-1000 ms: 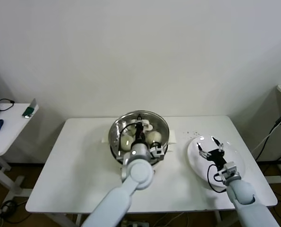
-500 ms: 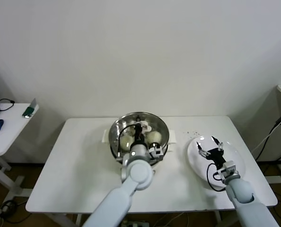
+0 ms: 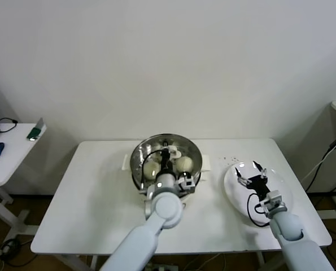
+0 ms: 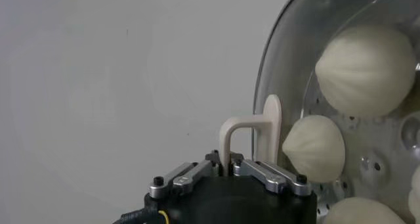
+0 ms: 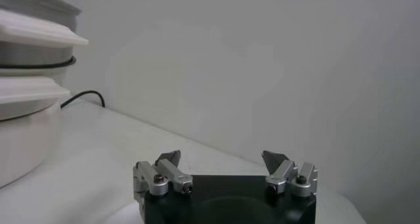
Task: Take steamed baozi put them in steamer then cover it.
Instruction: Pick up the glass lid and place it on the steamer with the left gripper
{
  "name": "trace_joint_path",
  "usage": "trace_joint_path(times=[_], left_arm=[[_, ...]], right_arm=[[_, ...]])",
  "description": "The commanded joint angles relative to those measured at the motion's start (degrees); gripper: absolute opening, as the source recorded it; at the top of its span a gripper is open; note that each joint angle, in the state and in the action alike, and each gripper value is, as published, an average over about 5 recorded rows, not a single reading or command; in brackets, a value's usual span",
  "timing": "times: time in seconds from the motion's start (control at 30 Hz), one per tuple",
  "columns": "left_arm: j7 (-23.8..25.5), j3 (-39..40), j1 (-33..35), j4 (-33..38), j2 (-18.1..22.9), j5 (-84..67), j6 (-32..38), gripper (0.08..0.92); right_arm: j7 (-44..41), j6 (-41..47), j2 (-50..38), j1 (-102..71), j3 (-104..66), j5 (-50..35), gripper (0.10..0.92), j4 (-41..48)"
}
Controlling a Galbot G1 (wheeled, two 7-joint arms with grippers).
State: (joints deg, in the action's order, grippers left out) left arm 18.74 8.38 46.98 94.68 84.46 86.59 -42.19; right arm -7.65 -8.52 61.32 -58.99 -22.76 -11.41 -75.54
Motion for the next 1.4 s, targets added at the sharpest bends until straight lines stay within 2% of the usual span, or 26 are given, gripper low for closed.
trace_joint_path(times=[0.03,0.27,0.47,0.57,0.73,0.9,1.2,1.3,1.4], left_arm=[[-2.1,0.2,0.2,-0.4,-0.1,-0.4,-2.8,0.152],[-3.1,0.1,0.6,-0.6,-0.7,-1.0,-2.8,0.152],[-1.3,-0.1,1.1,0.7,-1.6,-1.3,-2.8,0.160],[-1.1,-0.1,0.9,1.8,-2.3,-1.8,-2.8,0.218],[-0.7,0.1,0.7,5.0,-4.2,-3.7,-2.8,0.364],[0.9,-0.3,2.4,10.6,-7.4,-6.8,-2.8,0.511],[1.1,-0.9,6.7,20.9,-11.5,-14.5,-2.8,0.765],[-0.1,-1.2,8.0,23.3,-12.3,-16.8,-2.8,0.812],[-1.7,-2.3,9.8,26.1,-13.6,-19.5,-2.8,0.821]], right_arm=[[-0.1,-0.1,0.2,0.0,0.0,0.3,0.823,-0.1],[-0.1,-0.2,0.4,-0.2,-0.1,0.5,0.823,-0.2],[-0.1,0.0,0.3,-0.2,-0.2,0.4,0.823,-0.4],[-0.1,0.4,0.2,-0.2,-0.3,0.3,0.823,-0.7],[0.1,3.1,0.0,-0.7,-0.7,-0.7,0.823,-2.2],[0.1,9.1,-0.7,-1.4,-1.4,-1.9,0.823,-4.6],[0.5,12.1,-0.9,-1.1,-2.5,-3.6,0.823,-5.3],[0.7,12.3,-0.9,-1.1,-2.6,-3.8,0.823,-5.5],[0.7,12.2,-1.0,-1.2,-2.5,-3.8,0.823,-5.8]])
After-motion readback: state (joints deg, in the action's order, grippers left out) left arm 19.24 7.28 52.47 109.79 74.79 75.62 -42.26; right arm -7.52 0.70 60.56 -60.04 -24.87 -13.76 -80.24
